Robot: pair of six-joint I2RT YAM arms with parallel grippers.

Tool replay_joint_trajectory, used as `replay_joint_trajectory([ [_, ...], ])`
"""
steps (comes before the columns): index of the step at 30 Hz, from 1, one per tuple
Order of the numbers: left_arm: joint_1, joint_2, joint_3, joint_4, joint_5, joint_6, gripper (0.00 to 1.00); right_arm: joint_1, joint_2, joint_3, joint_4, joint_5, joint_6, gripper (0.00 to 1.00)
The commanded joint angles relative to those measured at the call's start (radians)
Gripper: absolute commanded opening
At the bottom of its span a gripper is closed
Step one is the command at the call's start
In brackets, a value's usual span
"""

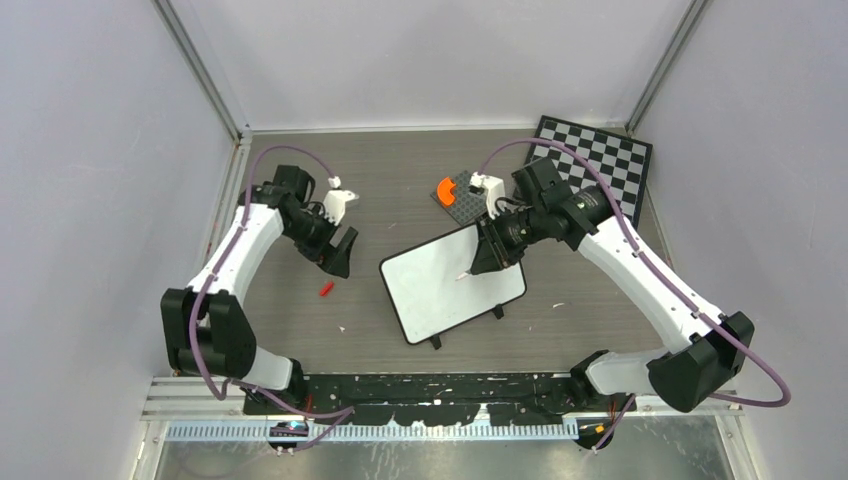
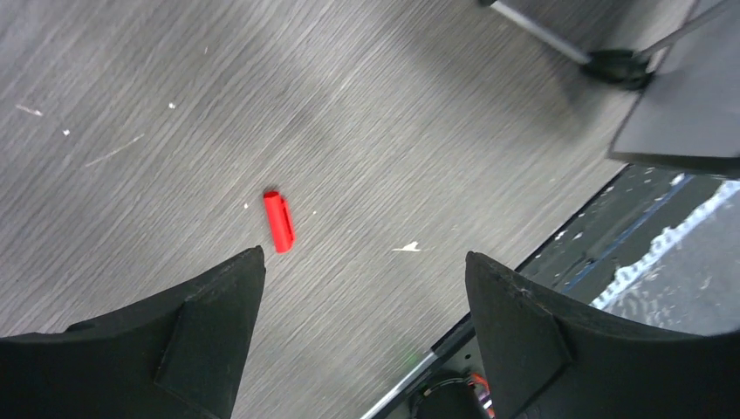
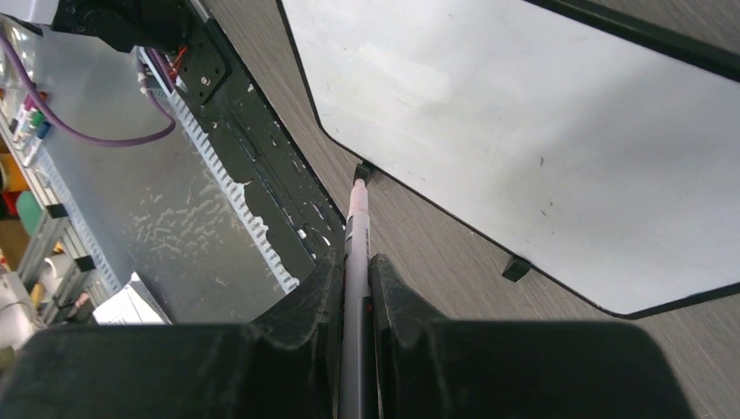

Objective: Write a sentence on the whiteboard
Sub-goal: Move the whiteboard to the center of the board.

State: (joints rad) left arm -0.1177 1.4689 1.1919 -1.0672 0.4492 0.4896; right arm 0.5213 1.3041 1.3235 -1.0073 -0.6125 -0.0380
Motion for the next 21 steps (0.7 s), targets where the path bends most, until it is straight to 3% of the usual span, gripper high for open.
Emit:
replay_joint_trajectory([
  [1, 0.006, -0.073, 0.075, -0.036, 0.151, -0.078, 0.88, 0.061, -0.021, 0.070, 0.076, 0.074, 0.017, 0.00],
  [10, 0.045, -0.117, 0.175, 0.003, 0.494, -0.229, 0.94, 0.132, -0.017, -0.002, 0.238, 0.072, 0.074, 0.00],
  [15, 0.046, -0.097, 0.129, 0.088, 0.554, -0.312, 0.92, 0.189, 0.014, 0.009, 0.259, 0.074, 0.052, 0.00],
  [21, 0.044, -0.056, 0.101, 0.122, 0.582, -0.327, 0.89, 0.250, 0.013, 0.001, 0.240, 0.192, -0.052, 0.00],
])
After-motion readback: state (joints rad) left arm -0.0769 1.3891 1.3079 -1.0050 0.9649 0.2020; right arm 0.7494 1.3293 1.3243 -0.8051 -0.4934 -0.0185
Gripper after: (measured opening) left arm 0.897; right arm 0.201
